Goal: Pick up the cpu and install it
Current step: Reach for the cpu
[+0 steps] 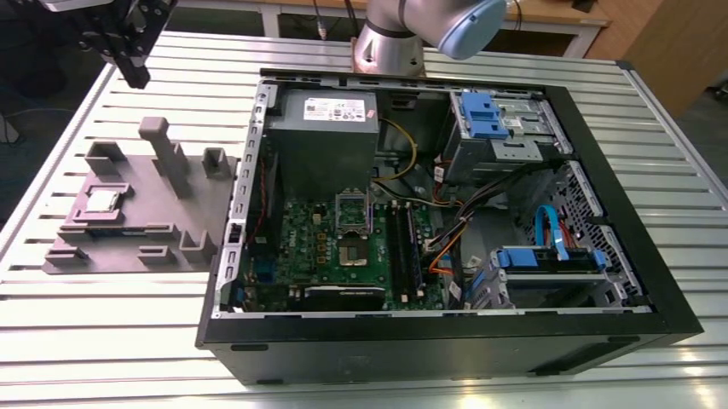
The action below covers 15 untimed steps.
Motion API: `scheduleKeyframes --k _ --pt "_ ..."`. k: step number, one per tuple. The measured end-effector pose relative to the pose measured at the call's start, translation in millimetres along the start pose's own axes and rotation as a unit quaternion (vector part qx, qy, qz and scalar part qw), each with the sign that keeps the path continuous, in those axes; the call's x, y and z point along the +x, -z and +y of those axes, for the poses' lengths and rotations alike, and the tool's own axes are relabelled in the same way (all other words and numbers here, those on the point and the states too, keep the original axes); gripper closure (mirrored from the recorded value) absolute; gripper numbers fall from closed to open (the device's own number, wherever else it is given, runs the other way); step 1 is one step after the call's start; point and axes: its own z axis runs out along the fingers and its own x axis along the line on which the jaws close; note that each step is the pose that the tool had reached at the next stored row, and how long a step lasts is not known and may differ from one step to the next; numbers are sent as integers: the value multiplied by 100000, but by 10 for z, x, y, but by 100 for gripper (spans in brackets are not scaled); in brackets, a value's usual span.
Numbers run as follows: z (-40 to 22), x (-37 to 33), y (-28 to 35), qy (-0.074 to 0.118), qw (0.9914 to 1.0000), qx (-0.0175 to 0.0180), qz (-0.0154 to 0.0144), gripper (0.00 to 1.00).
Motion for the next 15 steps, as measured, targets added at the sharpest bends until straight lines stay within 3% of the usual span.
scheduleKeyframes --k 10,15 --pt "-2 24 0 7 100000 -1 0 89" --pt "-2 37 1 955 99995 -52 103 89"
